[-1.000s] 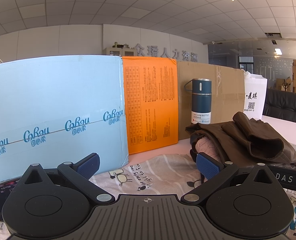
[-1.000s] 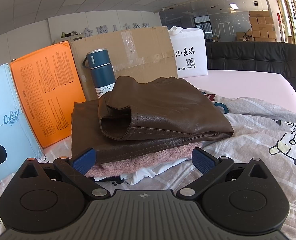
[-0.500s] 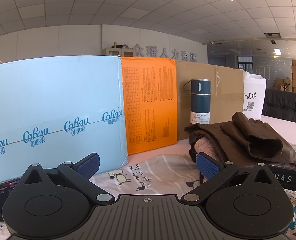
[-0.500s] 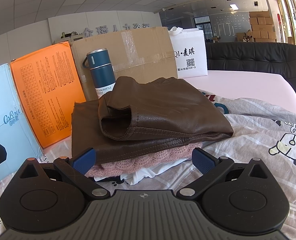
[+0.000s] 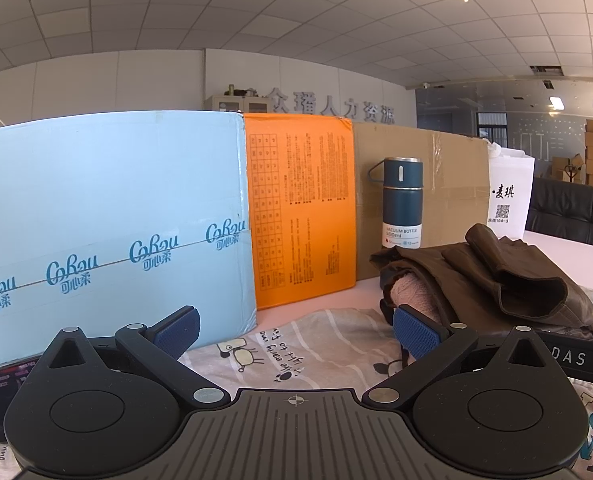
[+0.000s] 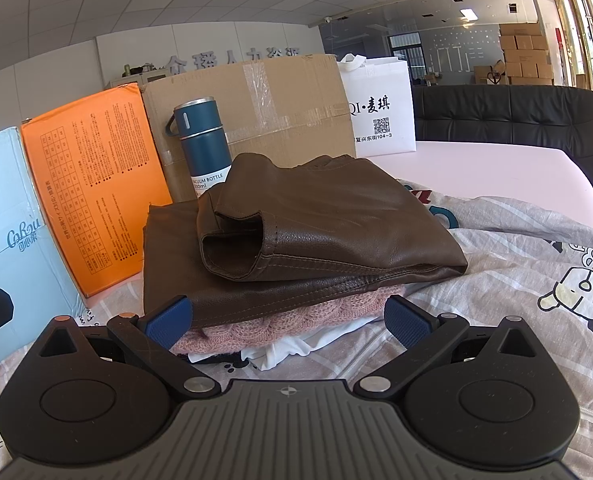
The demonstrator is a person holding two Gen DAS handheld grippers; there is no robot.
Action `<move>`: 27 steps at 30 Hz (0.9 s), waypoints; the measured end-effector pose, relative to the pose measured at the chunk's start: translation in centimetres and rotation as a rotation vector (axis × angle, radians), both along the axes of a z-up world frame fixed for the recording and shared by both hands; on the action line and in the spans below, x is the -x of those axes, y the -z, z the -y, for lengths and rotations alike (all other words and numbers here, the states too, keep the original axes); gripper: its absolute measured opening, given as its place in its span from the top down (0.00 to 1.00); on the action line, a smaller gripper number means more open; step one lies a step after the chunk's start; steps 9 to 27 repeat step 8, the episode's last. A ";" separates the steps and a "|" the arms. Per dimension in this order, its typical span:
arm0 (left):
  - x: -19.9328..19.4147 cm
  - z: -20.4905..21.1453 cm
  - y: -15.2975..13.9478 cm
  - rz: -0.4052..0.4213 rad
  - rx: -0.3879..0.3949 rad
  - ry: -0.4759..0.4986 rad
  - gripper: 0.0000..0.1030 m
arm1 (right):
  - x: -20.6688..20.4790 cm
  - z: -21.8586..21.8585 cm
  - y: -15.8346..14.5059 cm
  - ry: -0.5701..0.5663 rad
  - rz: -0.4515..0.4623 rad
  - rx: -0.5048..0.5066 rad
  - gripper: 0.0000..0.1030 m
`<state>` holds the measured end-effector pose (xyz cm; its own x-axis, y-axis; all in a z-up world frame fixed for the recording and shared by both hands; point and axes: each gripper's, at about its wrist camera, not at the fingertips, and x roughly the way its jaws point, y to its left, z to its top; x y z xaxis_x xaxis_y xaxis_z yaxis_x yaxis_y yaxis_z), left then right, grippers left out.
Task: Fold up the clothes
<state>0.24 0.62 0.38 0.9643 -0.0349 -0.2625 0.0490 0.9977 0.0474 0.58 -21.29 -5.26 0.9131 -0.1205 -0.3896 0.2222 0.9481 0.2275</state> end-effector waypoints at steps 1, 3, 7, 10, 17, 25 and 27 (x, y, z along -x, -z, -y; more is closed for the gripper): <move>0.0 0.0 0.0 0.000 0.000 -0.001 0.00 | 0.0 0.0 0.0 0.000 0.000 0.000 0.00; 0.0 0.0 0.0 0.000 -0.001 -0.002 0.00 | 0.0 0.0 0.0 0.000 0.000 0.000 0.00; 0.0 -0.1 0.0 -0.002 -0.001 -0.007 0.00 | 0.0 0.0 0.0 0.000 0.000 0.000 0.00; 0.0 -0.1 0.0 -0.002 -0.001 -0.008 0.00 | 0.0 0.0 0.0 0.000 0.000 0.001 0.00; 0.0 -0.1 0.0 -0.002 -0.001 -0.008 0.00 | 0.0 0.0 0.0 0.000 0.000 0.001 0.00; 0.0 -0.1 0.0 -0.002 -0.001 -0.008 0.00 | 0.0 0.0 0.0 0.000 0.000 0.001 0.00; 0.0 -0.1 0.0 -0.002 -0.001 -0.008 0.00 | 0.0 0.0 0.0 0.000 0.000 0.001 0.00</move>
